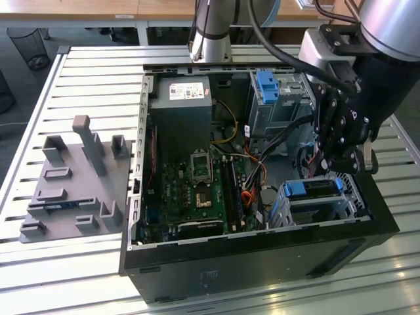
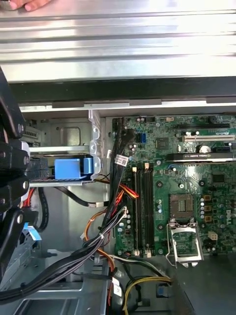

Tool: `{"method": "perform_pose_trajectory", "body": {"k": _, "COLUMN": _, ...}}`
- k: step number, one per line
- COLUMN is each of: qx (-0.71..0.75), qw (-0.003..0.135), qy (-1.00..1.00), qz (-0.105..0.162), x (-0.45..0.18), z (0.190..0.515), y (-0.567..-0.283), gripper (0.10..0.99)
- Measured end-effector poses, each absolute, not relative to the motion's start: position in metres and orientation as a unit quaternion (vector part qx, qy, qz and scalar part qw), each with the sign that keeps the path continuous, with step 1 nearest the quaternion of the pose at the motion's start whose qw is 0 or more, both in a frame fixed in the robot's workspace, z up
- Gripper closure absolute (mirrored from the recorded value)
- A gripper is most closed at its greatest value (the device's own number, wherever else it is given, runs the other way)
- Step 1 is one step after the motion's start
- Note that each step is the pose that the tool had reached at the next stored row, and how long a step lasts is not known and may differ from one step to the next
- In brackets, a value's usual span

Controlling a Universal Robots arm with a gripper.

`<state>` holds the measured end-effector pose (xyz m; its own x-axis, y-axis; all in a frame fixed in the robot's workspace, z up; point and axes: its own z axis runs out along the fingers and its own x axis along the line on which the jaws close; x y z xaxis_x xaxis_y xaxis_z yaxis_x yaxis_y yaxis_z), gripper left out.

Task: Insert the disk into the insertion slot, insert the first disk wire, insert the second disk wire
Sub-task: 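Insert the first disk wire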

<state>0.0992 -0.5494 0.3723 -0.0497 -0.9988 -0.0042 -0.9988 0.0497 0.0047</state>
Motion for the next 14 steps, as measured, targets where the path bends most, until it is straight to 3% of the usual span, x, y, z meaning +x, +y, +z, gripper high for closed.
{"method": "perform_pose_trajectory", "body": {"k": 14, "qx": 0.689, "qw": -0.001, "qy": -0.725, "qz": -0.005, "x": 0.131, "z": 0.372, "y": -0.549, "gripper": 0.980}}
